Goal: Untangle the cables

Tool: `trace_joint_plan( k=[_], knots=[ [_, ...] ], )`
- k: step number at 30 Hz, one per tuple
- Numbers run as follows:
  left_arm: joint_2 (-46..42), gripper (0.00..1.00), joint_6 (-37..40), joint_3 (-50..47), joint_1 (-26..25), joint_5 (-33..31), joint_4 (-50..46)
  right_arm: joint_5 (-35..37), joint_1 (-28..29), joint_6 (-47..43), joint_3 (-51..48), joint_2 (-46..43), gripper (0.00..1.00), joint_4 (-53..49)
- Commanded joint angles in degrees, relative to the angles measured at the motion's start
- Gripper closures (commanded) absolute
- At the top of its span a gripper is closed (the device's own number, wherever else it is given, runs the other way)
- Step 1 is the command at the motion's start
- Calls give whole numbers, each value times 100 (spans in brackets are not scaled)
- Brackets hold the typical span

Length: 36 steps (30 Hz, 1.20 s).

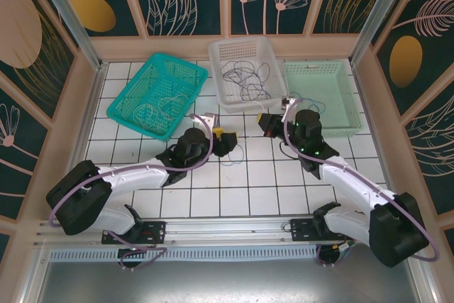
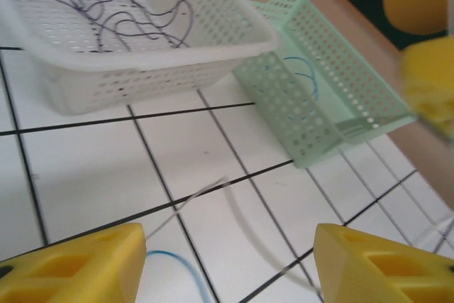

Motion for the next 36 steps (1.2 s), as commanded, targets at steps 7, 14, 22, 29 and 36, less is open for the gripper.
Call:
trace_joint_plan(
  k=[7,14,22,29,36],
  knots=[
    [-372,24,1123,432,-20,109,-623,-178,2,-831,816,-99,100,-1123],
    [-178,25,2195,609,-73,1239,-492,-372,11,-851,1233,101,100,-1377],
    [290,25,2628,972,-254,1527,-534,-771,13,-746,1454,236,100,-1399],
    [956,54,2696,1602,-357,1319,-859,-977,17,-684,1507,176,100,-1287],
    [1022,100,2185,1716,-368,1225,-666,-554,11,-952,1571,29,100,-1543]
  ],
)
